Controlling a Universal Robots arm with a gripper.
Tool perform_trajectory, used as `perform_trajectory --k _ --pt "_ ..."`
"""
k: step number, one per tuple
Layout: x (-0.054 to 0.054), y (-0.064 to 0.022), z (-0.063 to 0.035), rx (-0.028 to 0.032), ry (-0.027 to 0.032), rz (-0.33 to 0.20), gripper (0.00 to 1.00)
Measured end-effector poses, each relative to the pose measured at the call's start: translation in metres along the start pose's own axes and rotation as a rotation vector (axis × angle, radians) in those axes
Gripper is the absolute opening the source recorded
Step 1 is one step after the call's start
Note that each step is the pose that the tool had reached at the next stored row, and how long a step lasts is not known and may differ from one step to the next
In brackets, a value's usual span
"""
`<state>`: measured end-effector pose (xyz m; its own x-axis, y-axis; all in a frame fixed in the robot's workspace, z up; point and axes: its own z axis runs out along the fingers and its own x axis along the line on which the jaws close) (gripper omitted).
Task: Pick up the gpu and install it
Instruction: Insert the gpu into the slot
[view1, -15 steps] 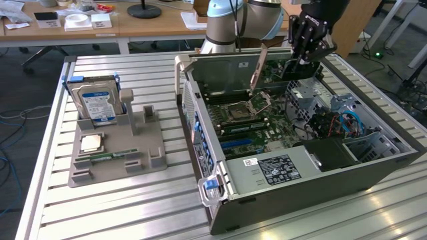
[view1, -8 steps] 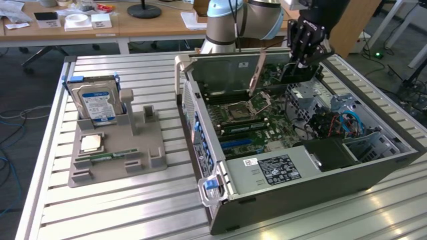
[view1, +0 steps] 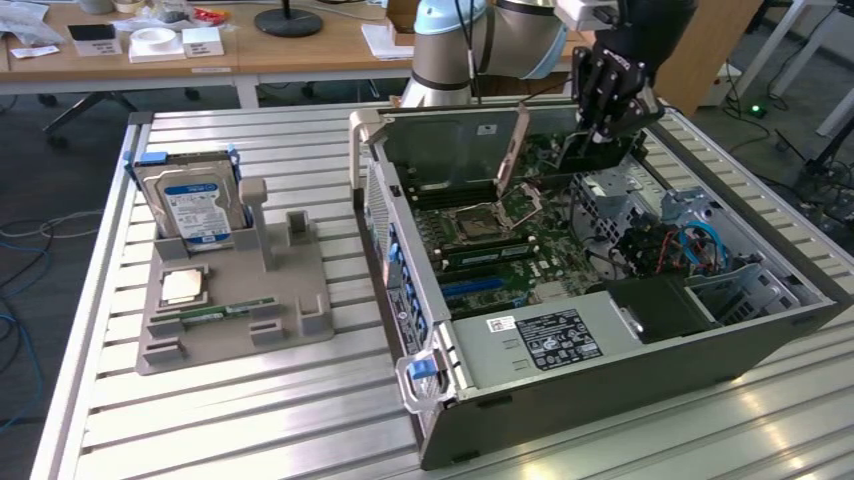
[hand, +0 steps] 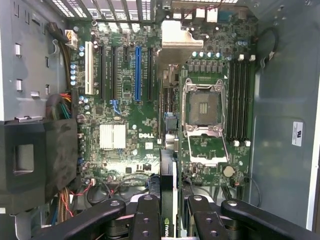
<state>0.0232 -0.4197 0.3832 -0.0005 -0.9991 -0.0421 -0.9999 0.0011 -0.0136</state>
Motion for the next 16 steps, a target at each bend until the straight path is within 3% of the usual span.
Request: perform_trajectory --k 10,16 --pt "0.0003 0.0005 0.001 0.0 -0.0003 0.0 0.26" --pt "0.0061 0.0006 0.0006 0.0 0.0 0.0 0.26"
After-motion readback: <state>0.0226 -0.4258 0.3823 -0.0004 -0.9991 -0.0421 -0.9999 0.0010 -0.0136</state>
